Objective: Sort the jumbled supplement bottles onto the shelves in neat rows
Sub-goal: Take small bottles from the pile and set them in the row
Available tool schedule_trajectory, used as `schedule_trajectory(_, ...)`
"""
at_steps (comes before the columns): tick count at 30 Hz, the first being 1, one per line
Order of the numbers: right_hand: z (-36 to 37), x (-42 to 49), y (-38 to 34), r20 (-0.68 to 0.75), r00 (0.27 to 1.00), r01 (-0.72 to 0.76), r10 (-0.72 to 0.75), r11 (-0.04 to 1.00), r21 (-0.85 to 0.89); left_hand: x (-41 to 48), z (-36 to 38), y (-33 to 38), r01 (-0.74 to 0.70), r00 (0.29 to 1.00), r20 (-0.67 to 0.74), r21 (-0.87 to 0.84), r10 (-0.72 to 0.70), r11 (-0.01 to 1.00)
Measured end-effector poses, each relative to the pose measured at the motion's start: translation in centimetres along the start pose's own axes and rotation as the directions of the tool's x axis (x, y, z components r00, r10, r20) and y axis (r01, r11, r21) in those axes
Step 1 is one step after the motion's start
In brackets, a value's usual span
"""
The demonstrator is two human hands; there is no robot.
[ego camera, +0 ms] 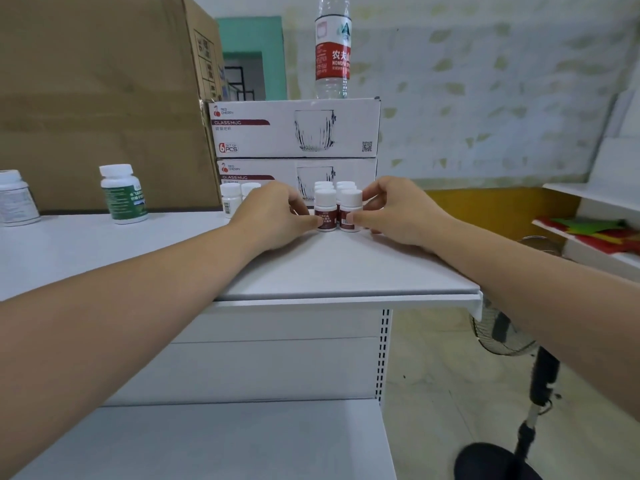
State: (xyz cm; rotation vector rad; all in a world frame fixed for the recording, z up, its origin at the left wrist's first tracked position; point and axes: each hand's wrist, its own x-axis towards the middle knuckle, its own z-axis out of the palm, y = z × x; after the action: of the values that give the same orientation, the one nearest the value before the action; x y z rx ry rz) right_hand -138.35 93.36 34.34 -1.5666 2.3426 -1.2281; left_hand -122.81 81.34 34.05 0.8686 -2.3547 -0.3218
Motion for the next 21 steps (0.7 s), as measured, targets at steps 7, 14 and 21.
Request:
schedule_trajectory(7,-1.7,-2.3,-1.1,0.078,0.993,-0.069,0.087,0.976,-0.205,-1.3,-2.7,0.0,-0.011,0.996,0.091,0.193,-0.006,0.981)
schedule_trajectory(14,0.0,-8.5,-7.5,0.103,0.988,0.132,-0.112,0.968,-0.212,-8.6,-9.0,-2.8,-0.071,0.997,0.057,0.257,0.058,0.964)
schedule_trajectory(21,9.5,-13.7,-17.4,0.208,0.922,0.358,-0.326,0.923,-0.141,-20.5,-17.9,-12.0,0.045,0.997,-0.07,0.412,-0.018,0.91)
